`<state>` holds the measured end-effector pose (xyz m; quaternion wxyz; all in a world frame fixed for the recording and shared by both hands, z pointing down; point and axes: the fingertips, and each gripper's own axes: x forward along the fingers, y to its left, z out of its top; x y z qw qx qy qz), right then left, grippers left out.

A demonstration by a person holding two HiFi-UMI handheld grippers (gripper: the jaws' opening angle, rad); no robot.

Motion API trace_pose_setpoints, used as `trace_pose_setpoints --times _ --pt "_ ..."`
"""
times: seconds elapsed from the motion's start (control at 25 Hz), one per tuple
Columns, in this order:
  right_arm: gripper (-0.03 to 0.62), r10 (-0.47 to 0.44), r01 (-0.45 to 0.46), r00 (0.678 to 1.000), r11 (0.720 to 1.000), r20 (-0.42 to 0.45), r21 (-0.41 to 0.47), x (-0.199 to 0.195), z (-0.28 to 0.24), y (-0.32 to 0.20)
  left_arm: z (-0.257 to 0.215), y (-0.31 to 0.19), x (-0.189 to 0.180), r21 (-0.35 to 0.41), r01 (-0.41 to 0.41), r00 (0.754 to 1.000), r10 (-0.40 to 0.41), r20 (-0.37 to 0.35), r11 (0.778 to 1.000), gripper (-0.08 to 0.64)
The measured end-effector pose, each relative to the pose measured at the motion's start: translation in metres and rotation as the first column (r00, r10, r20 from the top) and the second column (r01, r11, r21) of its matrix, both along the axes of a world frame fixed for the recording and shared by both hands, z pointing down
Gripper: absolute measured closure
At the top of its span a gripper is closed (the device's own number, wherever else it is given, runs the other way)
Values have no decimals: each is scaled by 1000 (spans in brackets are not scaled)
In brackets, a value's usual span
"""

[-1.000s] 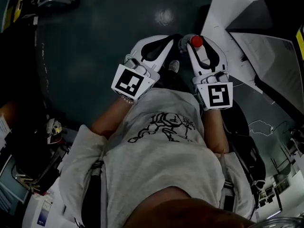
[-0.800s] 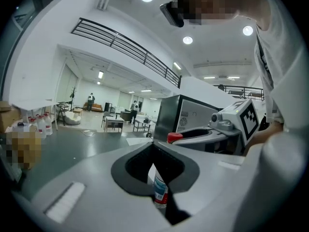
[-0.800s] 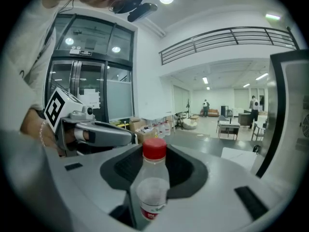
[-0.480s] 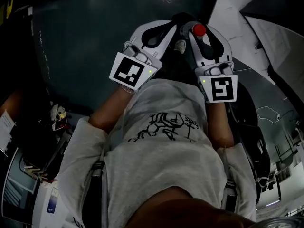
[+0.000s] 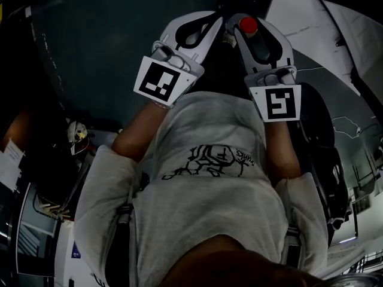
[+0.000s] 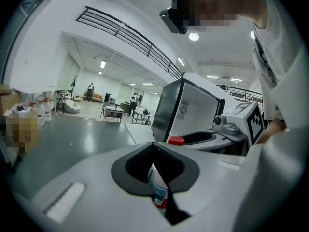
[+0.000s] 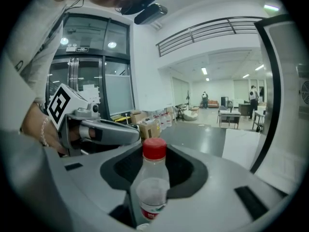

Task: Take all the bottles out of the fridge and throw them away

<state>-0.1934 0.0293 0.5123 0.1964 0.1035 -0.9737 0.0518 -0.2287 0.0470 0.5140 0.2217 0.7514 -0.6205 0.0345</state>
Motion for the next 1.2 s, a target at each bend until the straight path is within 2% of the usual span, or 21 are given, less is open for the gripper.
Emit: trace_pose_setpoints --times 0.8,0.88,1.08,1.2 --pt "442 -13 12 999 1000 -35 -19 -2 102 30 93 18 2 -68 -4 1000 5 10 998 551" --pt "442 -8 8 999 1000 -37 -10 -2 113 32 103 20 3 -76 -5 1000 6 12 997 551" --pt "442 -34 36 994 999 -109 23 2 148 38 129 18 3 -88 -13 1000 14 14 996 551" --pt "442 -25 29 994 999 -104 36 4 162 39 146 17 3 -96 -8 1000 10 17 995 551"
